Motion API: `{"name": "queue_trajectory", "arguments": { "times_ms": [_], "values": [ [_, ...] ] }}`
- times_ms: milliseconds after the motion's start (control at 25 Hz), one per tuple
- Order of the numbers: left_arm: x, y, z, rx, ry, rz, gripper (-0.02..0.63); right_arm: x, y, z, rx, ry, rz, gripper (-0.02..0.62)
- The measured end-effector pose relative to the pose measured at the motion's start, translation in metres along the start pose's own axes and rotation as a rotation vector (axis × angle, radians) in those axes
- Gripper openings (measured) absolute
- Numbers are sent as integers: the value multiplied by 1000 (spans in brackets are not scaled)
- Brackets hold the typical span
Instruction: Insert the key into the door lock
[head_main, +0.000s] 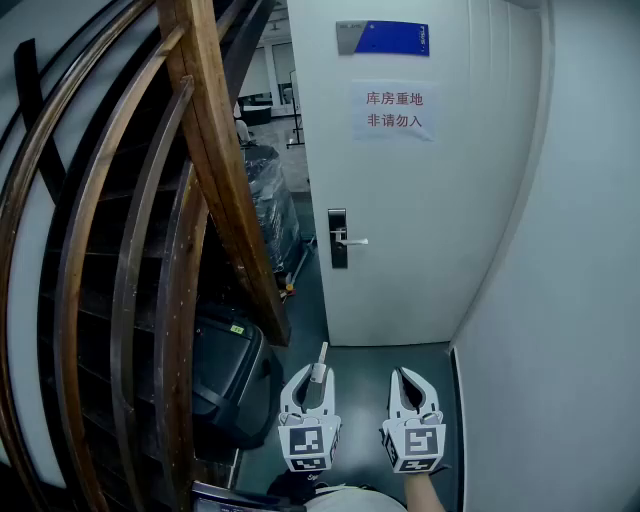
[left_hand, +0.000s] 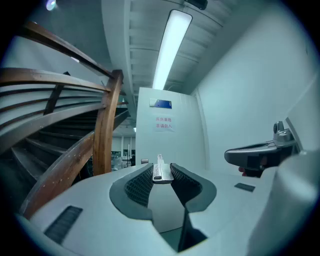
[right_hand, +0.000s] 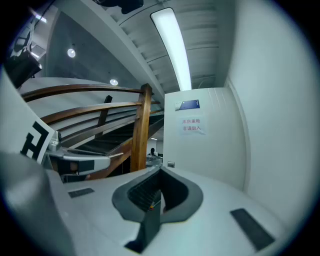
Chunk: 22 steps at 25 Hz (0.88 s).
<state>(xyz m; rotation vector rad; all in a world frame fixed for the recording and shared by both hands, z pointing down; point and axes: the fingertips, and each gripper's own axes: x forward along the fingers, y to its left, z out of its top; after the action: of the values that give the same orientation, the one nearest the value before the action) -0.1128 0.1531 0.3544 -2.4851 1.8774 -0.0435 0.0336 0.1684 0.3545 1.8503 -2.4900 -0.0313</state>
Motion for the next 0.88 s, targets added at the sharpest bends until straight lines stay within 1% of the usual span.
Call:
{"name": "queue_trajectory", "arguments": {
  "times_ms": [440, 640, 880],
  "values": [
    [4, -19, -8, -6, 14, -1, 117, -6, -17, -8, 9, 10, -2, 5],
    [7, -28, -12, -28, 28, 3, 117, -9, -28, -14, 24, 14, 7, 5],
    [11, -45, -21, -29, 50, 14, 117, -17, -39, -26, 35, 35, 29, 5]
  ]
}}
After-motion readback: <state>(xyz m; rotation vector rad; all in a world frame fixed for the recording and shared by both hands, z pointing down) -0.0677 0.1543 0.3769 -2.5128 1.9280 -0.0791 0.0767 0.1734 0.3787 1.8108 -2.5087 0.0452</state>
